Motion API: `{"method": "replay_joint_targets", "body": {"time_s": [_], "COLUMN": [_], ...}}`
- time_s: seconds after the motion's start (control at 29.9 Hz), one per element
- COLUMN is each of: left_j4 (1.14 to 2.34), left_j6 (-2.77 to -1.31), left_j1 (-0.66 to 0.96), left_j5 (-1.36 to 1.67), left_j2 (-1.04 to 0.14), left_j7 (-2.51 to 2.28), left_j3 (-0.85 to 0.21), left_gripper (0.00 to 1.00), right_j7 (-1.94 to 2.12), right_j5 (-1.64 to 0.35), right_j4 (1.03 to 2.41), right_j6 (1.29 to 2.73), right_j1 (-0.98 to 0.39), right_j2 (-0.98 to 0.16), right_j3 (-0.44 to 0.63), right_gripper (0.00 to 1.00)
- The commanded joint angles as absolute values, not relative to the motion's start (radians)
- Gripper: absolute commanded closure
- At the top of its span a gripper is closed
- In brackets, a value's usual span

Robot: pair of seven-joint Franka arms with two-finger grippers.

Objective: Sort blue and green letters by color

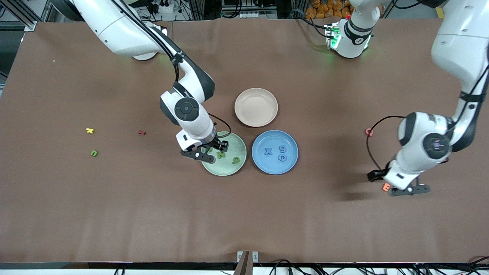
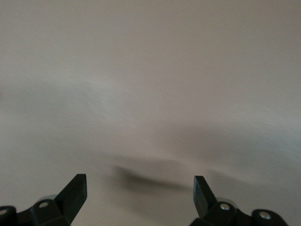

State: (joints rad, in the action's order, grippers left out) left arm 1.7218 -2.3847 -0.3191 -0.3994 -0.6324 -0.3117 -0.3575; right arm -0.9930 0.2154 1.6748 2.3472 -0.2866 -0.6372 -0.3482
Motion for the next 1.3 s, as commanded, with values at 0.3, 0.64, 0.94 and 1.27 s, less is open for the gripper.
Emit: {"method": "replay_joint_targets", "body": {"time_s": [0.3, 0.64, 0.94, 1.27], "left_j4": [1.855, 1.865, 1.838, 1.772], "left_j6": [-2.378, -2.378, -2.379, -2.381], "left_j1": [-0.37, -0.376, -0.377, -0.388], "left_j5": [-0.236, -0.241, -0.252, -0.242], "left_j2": [-0.486, -0.518, -0.571, -0.641], "left_j7": [0.047, 0.08, 0.195, 0.293], "left_j3": [-0.259, -0.247, -0.221, -0.216], "left_gripper": [0.0, 0.0, 0.0, 0.0], "right_j7": [-0.756, -0.51, -0.345, -0.183], "right_j5": [0.235, 0.255, 0.256, 0.256], "right_j4": [1.698, 1.769, 1.825, 1.858], "right_j6": [2.218, 2.226, 2.229, 2.229], "right_j1": [-0.083, 0.135, 0.267, 0.373], "right_j2": [-0.572, -0.535, -0.492, -0.462], "right_j3": [-0.357, -0.351, -0.344, -0.284], "right_gripper": [0.0, 0.0, 0.0, 0.0]}}
